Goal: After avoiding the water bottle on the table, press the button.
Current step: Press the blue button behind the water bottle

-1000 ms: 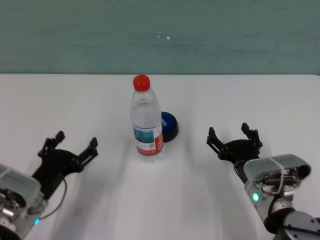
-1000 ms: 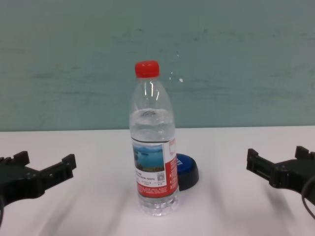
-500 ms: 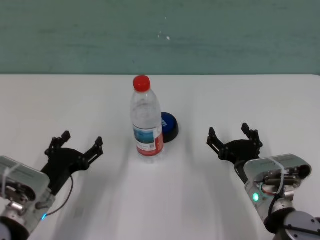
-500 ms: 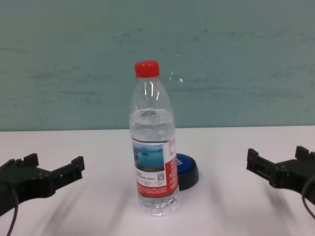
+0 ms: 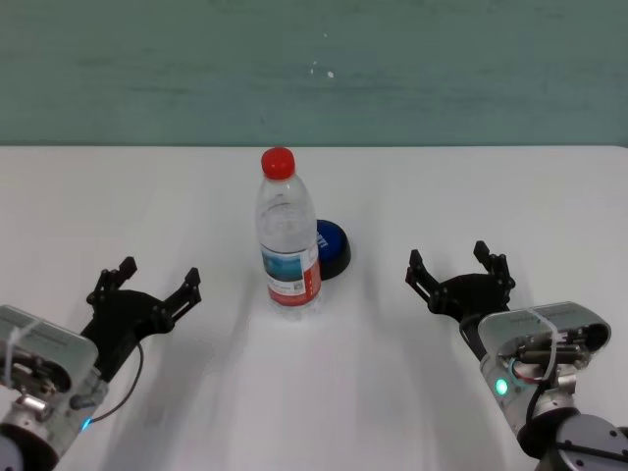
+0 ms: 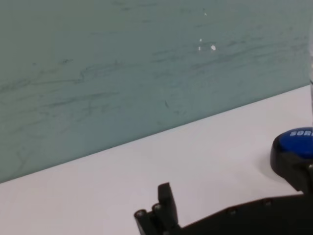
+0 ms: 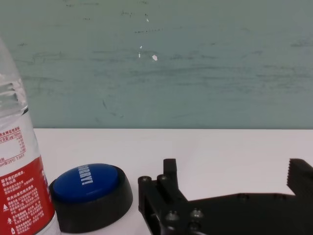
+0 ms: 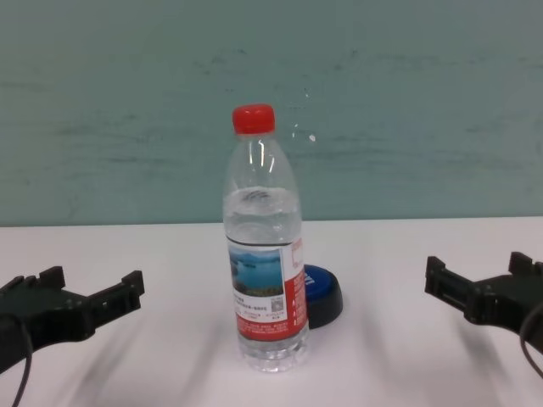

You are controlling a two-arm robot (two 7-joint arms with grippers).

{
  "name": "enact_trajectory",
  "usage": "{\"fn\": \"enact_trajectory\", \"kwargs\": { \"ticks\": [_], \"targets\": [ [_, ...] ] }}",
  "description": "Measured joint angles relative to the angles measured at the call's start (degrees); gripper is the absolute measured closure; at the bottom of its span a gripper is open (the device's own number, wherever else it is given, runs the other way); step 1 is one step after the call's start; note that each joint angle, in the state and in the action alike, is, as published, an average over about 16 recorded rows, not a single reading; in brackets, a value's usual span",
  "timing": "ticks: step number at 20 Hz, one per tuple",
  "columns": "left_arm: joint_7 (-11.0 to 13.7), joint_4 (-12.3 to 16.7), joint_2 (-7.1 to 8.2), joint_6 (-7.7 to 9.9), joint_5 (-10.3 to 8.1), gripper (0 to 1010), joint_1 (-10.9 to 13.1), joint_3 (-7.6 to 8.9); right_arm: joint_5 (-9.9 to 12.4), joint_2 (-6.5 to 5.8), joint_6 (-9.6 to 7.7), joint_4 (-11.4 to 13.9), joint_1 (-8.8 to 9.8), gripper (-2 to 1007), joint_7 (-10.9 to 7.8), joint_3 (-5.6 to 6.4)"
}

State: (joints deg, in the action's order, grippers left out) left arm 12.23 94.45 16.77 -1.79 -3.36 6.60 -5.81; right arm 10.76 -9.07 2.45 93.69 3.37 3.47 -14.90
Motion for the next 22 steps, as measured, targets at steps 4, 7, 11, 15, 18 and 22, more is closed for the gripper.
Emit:
{"fn": "enact_trajectory", "kwargs": {
  "ticks": [4, 7, 11, 15, 18, 22],
  "targets": [
    [0.1, 0.1, 0.07, -0.05, -0.05, 10, 0.0, 0.01, 0.0, 0.0, 0.0, 0.0, 0.0, 1, 0.0, 0.0],
    [0.1, 0.1, 0.1, -0.08, -0.1, 10, 0.1, 0.01, 0.0, 0.0, 0.0, 0.0, 0.0, 1, 0.0, 0.0],
    [0.2, 0.2, 0.14, -0.12, -0.14, 10, 0.1, 0.02, 0.0, 0.0, 0.0, 0.0, 0.0, 1, 0.0, 0.0],
    [0.2, 0.2, 0.16, -0.15, -0.16, 10, 0.1, 0.02, 0.0, 0.0, 0.0, 0.0, 0.0, 1, 0.0, 0.0],
    [0.2, 0.2, 0.17, -0.16, -0.18, 10, 0.1, 0.01, 0.0, 0.0, 0.0, 0.0, 0.01, 1, 0.0, 0.01],
    [0.2, 0.2, 0.18, -0.17, -0.19, 10, 0.1, 0.01, -0.1, 0.05, 0.02, 0.2, 0.14, 1, -0.2, 0.13]
  ]
}}
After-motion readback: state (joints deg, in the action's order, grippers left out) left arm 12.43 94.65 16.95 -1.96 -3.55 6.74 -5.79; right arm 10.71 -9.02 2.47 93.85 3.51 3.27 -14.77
